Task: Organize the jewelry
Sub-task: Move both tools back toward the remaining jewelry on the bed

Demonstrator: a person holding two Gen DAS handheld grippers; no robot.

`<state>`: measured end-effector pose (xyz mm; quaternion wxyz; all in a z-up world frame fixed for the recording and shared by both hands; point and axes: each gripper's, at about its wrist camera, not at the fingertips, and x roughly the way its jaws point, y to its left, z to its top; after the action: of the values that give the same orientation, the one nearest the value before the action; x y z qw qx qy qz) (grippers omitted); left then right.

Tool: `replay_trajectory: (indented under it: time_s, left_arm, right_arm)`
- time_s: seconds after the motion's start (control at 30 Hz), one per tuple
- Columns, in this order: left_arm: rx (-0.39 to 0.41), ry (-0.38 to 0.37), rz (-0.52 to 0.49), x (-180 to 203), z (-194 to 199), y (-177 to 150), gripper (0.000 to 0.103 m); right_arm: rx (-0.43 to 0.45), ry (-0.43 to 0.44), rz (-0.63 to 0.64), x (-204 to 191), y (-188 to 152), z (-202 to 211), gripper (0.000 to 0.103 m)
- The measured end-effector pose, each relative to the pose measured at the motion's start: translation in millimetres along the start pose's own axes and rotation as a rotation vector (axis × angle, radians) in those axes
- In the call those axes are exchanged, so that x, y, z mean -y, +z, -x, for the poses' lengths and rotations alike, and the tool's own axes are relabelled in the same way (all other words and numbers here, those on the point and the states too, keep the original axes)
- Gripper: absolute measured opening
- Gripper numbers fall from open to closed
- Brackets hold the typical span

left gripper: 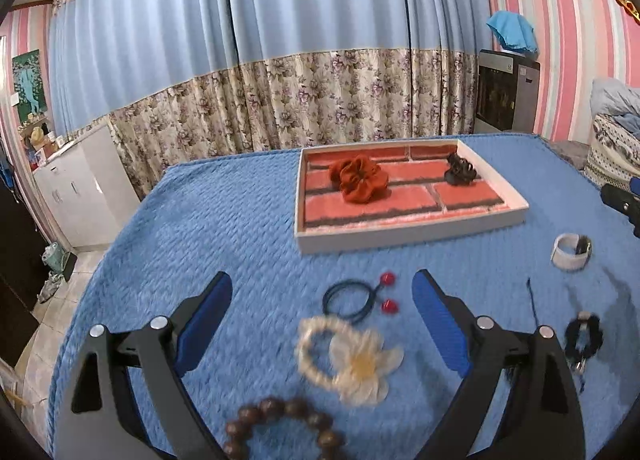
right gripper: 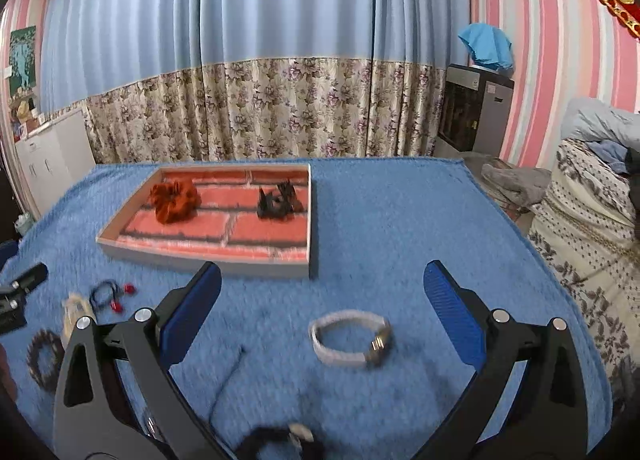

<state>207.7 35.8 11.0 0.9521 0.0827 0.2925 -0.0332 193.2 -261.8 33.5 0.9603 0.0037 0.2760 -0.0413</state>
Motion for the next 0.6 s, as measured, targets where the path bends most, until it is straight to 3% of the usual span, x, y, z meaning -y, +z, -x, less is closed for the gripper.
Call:
replay_trajectory:
  time_s: [0.37, 0.6]
  left_arm:
    - [-0.044, 0.003, 0.087, -29, 18, -62, 0.090]
    - [-0.075, 0.023, 0.112, -43, 16, -84, 0.090]
  right_arm:
    - [-0.028, -0.024, -0.017, 2, -70, 23, 0.099]
    - [-0.061, -0.052, -0.020, 3, -95, 20, 0.099]
